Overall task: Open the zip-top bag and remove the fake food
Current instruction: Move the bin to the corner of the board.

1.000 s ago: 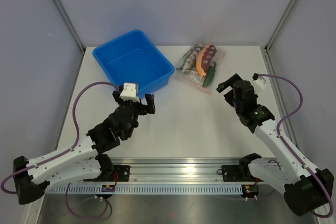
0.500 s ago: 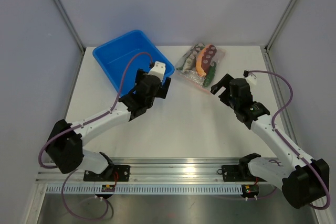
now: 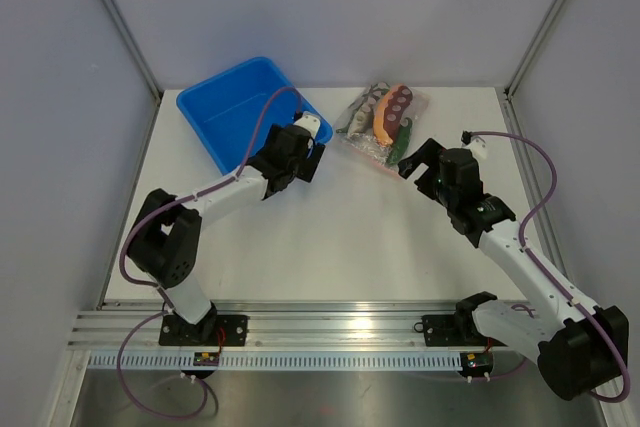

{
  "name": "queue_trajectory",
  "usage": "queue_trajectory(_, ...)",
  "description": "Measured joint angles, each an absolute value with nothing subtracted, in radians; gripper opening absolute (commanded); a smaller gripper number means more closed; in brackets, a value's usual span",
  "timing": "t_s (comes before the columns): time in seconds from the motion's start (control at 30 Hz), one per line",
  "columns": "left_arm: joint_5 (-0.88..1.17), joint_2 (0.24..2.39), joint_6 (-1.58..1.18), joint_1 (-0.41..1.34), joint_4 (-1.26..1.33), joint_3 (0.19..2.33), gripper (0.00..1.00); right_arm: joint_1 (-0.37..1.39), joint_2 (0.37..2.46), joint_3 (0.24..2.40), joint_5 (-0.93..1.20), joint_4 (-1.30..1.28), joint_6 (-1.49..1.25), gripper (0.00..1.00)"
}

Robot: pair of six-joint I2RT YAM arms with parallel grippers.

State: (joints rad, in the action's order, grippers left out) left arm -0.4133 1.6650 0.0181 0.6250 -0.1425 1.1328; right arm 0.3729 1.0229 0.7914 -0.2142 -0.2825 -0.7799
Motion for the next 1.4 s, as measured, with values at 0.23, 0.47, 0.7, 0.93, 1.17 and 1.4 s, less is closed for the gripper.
queue_trajectory(0.23,-0.389,1.710,-0.025,0.560,-0.187,1.169,0.50,0.373,1.023,0.791,-0.212,-0.277,-0.779,1.00)
queue_trajectory(0.47,-0.400,1.679,-0.083,0.539,-0.204,1.147,0.45,0.373,1.027,0.791,-0.196,-0.267,-0.780,0.99)
queue_trajectory(0.7,-0.383,1.573,-0.177,0.448,-0.233,1.057,0.70,0.373,1.069,0.790,-0.181,-0.246,-0.780,0.99)
queue_trajectory(0.93,-0.341,1.501,-0.230,0.430,-0.231,1.038,0.95,0.373,1.117,0.785,-0.146,-0.214,-0.770,1.00)
queue_trajectory(1.17,-0.302,1.376,-0.237,0.458,-0.229,1.021,0.99,0.373,1.147,0.766,-0.111,-0.168,-0.768,1.00)
queue_trajectory(1.4,-0.278,1.254,-0.243,0.524,-0.236,1.021,0.99,0.373,1.229,0.719,-0.105,-0.068,-0.868,1.00)
